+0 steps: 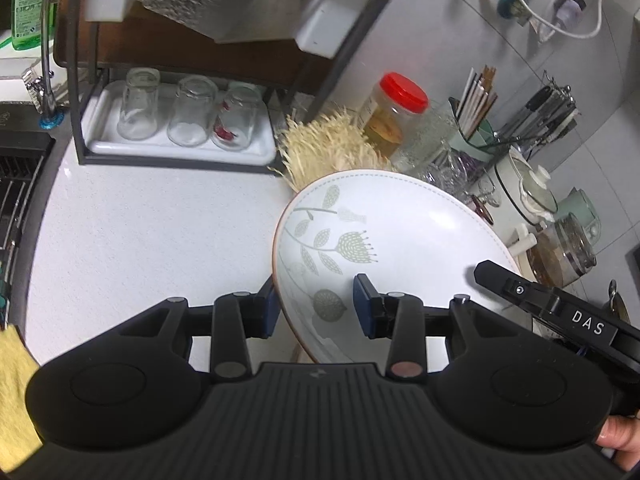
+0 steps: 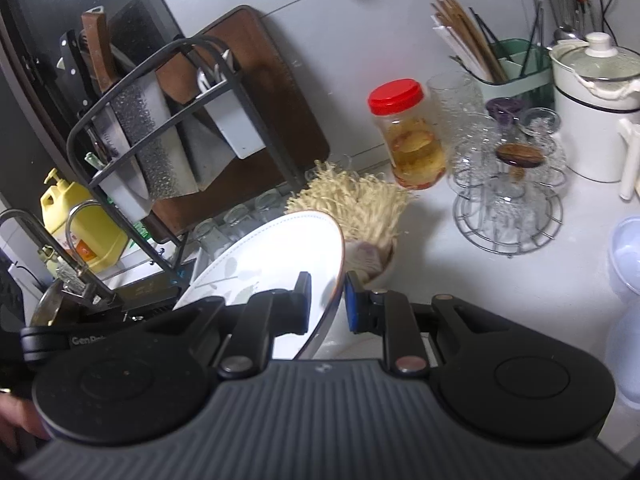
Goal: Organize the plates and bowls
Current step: 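Lift the stacked leaf plates and carry them across the counter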
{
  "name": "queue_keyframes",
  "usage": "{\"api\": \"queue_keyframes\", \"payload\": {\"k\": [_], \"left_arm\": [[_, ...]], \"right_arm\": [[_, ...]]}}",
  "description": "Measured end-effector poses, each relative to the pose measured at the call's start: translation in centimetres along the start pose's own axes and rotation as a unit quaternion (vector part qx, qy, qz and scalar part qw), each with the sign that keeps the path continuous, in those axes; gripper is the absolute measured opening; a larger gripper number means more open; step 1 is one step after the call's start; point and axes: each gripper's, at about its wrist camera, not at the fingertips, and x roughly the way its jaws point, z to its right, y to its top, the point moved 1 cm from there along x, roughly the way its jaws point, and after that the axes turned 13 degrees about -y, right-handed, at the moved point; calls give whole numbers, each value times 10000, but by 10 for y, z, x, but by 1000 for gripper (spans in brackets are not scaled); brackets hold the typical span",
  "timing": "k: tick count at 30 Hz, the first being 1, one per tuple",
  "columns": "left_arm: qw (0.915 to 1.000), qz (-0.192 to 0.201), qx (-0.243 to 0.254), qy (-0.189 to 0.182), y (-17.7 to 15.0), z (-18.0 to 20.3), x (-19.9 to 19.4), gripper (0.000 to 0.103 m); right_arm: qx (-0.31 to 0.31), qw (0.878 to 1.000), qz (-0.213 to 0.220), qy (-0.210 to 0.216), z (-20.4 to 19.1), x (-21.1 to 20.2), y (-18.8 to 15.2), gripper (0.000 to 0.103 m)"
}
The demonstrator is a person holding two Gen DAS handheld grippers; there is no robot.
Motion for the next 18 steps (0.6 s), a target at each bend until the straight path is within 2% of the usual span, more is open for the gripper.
{"api": "queue_keyframes", "payload": {"k": [5,18], "left_arm": [[9998,-199,23,89,-16,14,13,44],[9959,-811,-166,361,-70,25,52,44]], "right_arm": [[-277,9992,-69,-268,13,-5,-11,21],[-452,9954,-676,-511,57,3,-48,21]]}}
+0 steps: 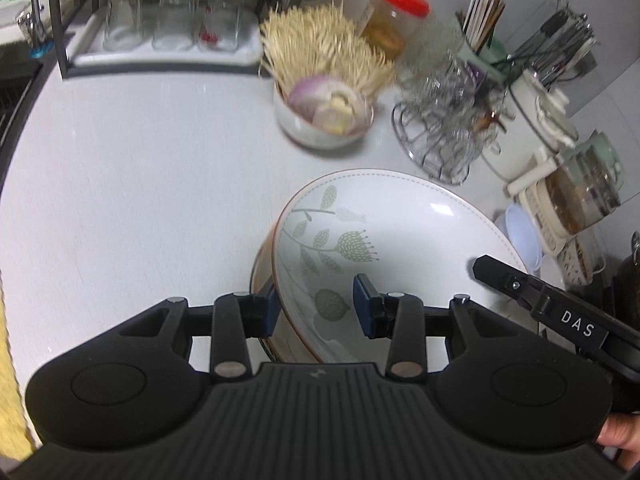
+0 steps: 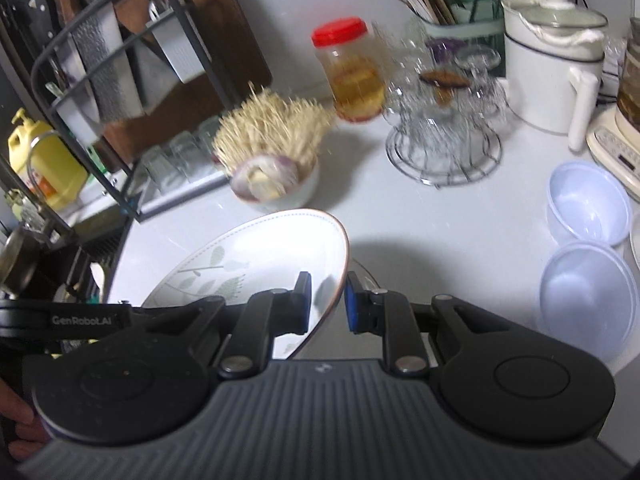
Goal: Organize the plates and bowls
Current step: 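Lift the stacked leaf plates and carry them across the counter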
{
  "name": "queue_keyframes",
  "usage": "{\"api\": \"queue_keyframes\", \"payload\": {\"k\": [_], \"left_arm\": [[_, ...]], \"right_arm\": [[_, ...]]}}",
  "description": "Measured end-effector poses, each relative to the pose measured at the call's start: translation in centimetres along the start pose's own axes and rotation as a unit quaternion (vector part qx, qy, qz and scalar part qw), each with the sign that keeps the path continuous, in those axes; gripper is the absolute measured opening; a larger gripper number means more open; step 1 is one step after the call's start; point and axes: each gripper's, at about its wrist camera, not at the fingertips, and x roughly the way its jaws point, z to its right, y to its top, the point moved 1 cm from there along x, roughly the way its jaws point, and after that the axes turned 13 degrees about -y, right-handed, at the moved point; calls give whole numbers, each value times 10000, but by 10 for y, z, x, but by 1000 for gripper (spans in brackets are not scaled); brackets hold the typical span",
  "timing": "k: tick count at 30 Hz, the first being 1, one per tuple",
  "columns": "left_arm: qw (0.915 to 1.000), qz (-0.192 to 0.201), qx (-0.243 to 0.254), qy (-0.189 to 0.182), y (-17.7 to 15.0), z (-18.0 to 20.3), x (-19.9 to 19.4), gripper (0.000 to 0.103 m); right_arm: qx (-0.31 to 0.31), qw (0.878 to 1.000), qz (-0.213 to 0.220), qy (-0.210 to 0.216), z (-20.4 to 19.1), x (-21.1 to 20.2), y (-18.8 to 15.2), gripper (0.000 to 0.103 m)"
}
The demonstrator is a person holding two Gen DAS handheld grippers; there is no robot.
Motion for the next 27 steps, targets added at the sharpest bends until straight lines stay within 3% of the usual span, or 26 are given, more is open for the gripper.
{"api": "queue_keyframes", "payload": {"k": [12,27], "left_arm": [[9990,-257,-190,296,-14,-2,33,44],[9985,-292,-168,432,-15,-11,45,44]], "right_arm": [[-539,9975,-355,-290,7,30,-20,21],[-1053,9930,-255,-461,-7,51,-21,21]]}}
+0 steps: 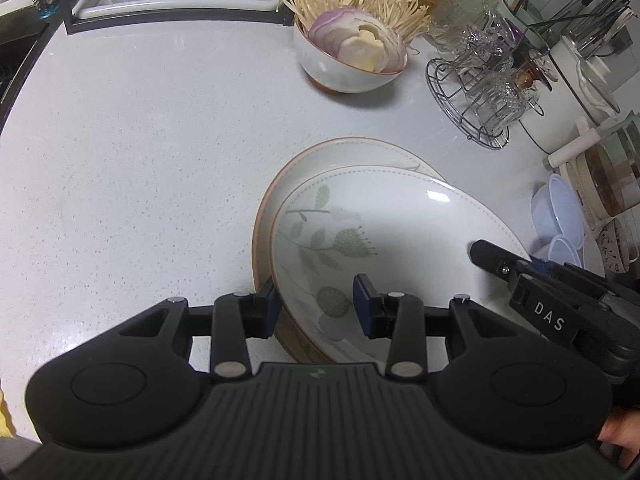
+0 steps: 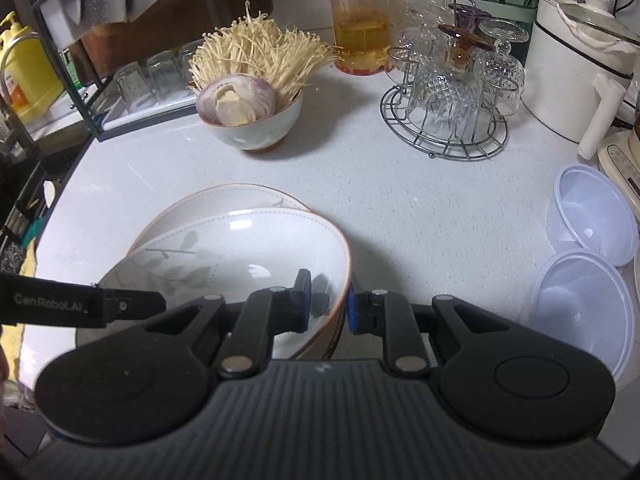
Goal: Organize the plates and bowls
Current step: 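Lift the stacked leaf plates and carry them across the counter, then lower the stacked plates onto the counter and open the left gripper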
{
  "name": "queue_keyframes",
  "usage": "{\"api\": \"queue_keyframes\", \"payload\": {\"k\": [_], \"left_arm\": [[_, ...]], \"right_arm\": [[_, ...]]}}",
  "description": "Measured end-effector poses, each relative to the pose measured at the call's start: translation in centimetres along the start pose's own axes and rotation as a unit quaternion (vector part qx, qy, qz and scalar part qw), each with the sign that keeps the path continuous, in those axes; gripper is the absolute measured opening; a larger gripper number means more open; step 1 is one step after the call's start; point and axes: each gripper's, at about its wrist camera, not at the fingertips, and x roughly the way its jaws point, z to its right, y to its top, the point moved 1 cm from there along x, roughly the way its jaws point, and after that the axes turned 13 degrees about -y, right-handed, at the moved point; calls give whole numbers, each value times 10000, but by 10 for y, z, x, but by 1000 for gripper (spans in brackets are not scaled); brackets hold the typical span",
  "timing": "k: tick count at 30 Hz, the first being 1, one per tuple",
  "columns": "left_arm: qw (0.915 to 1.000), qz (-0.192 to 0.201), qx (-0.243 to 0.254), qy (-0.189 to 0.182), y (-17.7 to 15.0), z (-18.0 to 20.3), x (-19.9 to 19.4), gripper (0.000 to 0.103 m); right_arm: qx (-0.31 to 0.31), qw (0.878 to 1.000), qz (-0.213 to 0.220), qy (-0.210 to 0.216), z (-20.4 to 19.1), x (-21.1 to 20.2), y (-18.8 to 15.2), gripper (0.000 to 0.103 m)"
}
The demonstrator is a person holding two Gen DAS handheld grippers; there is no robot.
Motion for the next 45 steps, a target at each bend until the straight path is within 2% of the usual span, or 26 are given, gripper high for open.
{"api": "queue_keyframes", "payload": {"k": [8,13,18,26,34,39,45], "left_arm": [[9999,12,-86,-76,6,-4,1,44],[9993,22,-319,-187,9,-8,2,44],[9972,92,-665,-342,12,-16,-1,45],[9982,193,-543,-180,12,-14,-25,45],[9974,569,-442,-33,7,-6,-55,45],[9961,861,-210,24,8,16,-74,45],[9938,1108,3,-44,11,49,-95,45]], "right_arm": [[161,9998,-73,53,0,11,1,25],[326,9990,-297,106,2,23,-2,30],[171,9995,-264,53,-3,26,-1,29],[-47,9996,-273,-67,-9,29,2,29],[87,9993,-358,21,-5,32,6,29],[297,9994,-91,178,4,15,14,30],[378,9978,307,457,8,-24,30,29]]}}
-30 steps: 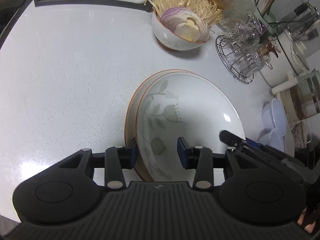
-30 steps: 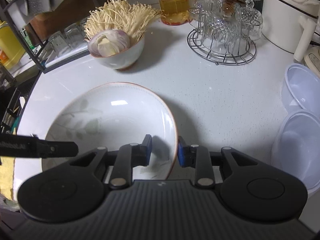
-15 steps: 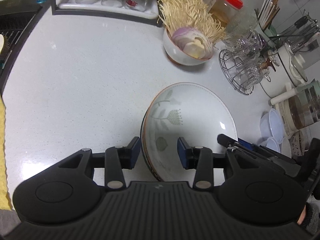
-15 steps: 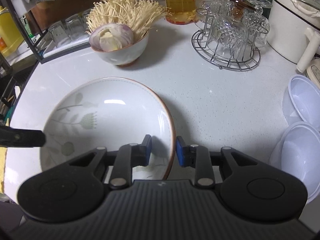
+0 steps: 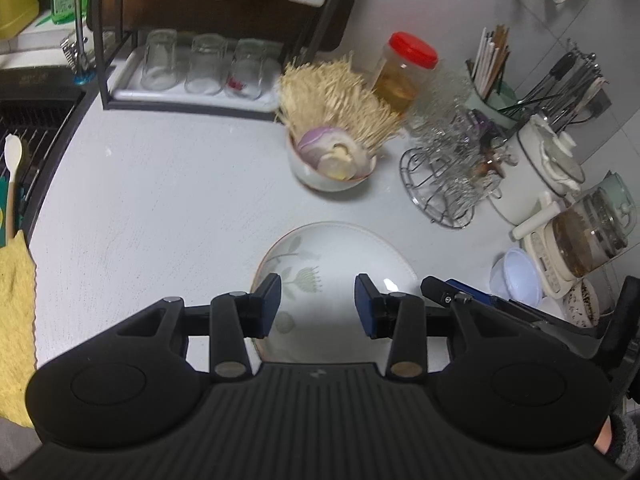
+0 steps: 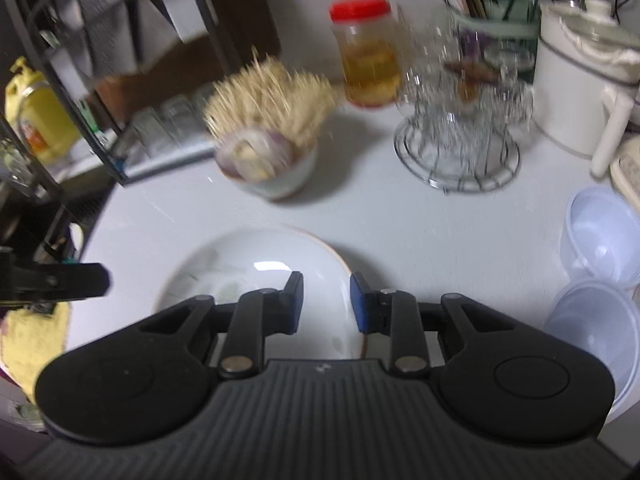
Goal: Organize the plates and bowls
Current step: 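Lower the stacked plates onto the counter and open the left gripper, then move the left tool toward the light blue bowls by the kettle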
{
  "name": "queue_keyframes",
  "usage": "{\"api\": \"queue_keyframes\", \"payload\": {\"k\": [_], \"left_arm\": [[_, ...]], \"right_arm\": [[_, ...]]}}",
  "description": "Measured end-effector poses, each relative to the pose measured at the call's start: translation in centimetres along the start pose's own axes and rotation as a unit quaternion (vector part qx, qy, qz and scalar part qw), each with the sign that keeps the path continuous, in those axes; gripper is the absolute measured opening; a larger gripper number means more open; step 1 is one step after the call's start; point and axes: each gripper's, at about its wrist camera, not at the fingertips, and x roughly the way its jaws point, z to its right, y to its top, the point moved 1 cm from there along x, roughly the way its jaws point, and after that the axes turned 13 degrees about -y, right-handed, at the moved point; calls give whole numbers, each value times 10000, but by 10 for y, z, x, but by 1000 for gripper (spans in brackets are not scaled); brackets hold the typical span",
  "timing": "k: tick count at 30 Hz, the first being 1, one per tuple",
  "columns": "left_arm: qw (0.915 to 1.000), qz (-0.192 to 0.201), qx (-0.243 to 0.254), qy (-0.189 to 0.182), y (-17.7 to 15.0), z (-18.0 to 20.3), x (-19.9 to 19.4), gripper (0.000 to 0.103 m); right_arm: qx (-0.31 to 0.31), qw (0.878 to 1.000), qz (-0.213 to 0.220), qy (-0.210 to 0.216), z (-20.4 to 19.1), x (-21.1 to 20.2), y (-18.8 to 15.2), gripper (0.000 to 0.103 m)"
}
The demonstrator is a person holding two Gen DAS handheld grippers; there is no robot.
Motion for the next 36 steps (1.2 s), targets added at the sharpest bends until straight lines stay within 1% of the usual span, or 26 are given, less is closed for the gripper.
{"api": "queue_keyframes", "payload": {"k": [4,8,11,16,20,23,26,36], "left_arm": [[9995,158,210,-155,6,21,-17,45],[9980,209,438,-392,13,39,-35,45],[9959,204,721,-497,18,48,-47,45],[9916,172,1061,-719,21,50,-59,45],[9889,89,1182,-895,22,43,-59,45],[9868,-4,1251,-1024,21,36,-57,45],[9840,-55,1378,-1128,19,34,-54,45],[9714,-380,1814,-1485,10,49,-45,45]], "right_arm": [[139,9995,251,150,2,-34,12,29],[268,9982,525,68,3,-69,21,29],[468,9967,664,7,5,-93,24,29],[735,9931,879,-260,2,-121,19,30],[989,9895,973,-413,0,-132,9,30],[1144,9873,938,-577,-3,-135,2,30],[1196,9854,977,-722,-5,-142,-7,30],[1581,9748,996,-1221,1,-156,-27,30]]}}
